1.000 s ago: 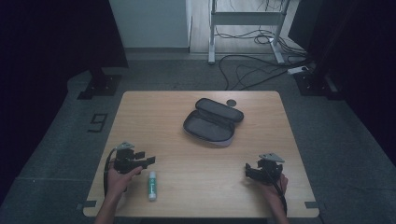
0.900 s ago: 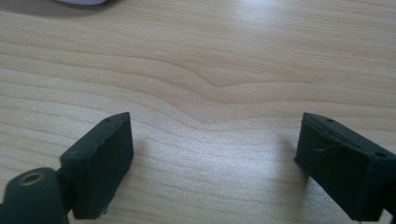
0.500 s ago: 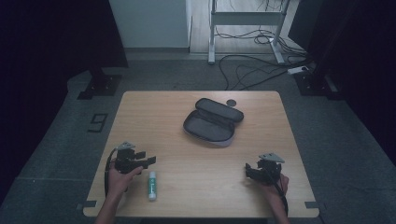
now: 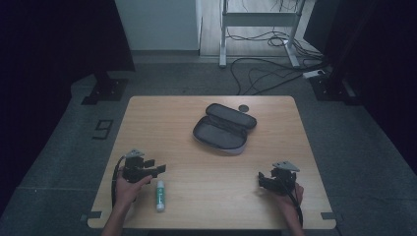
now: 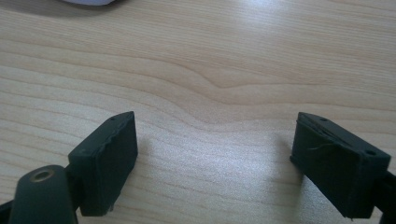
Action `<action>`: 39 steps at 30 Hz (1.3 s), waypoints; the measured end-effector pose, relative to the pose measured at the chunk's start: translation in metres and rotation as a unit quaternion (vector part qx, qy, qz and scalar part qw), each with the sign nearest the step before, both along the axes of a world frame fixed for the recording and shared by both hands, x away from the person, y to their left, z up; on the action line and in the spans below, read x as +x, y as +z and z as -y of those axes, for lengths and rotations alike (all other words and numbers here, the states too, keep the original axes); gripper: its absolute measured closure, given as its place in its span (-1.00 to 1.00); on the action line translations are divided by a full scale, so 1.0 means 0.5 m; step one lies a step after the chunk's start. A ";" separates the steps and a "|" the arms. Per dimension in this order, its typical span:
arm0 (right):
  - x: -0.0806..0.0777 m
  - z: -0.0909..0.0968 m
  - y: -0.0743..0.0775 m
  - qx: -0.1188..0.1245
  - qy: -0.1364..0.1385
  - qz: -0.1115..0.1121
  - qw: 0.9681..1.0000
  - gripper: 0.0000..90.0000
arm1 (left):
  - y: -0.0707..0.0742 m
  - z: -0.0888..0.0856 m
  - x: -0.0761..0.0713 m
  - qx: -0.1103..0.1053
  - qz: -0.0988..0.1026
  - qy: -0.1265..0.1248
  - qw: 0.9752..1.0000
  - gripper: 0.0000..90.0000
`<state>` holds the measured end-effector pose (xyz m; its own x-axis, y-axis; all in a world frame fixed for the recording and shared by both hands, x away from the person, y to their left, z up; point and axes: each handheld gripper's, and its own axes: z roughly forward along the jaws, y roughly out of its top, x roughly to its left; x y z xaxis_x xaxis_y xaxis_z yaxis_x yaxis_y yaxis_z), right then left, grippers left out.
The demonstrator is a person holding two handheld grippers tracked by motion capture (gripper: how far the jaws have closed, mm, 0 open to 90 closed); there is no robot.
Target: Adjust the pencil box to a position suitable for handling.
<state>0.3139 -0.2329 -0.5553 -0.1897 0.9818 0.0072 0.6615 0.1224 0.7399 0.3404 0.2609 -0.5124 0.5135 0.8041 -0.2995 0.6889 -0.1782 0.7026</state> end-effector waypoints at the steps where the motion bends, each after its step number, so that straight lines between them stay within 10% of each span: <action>1: 0.000 0.000 0.000 0.000 0.000 0.000 1.000 -0.70 | 0.000 0.001 0.000 0.000 0.000 0.000 1.000 -0.23; 39: 0.001 0.000 0.000 0.002 -0.004 0.001 1.000 -0.64 | 0.016 0.031 0.013 0.004 0.009 -0.010 1.000 -0.22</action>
<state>0.3145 -0.2331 -0.5551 -0.1819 0.9833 0.0105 0.6605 0.1143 0.7421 0.3469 0.2456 -0.5042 0.5345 0.7963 -0.2832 0.6725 -0.1977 0.7132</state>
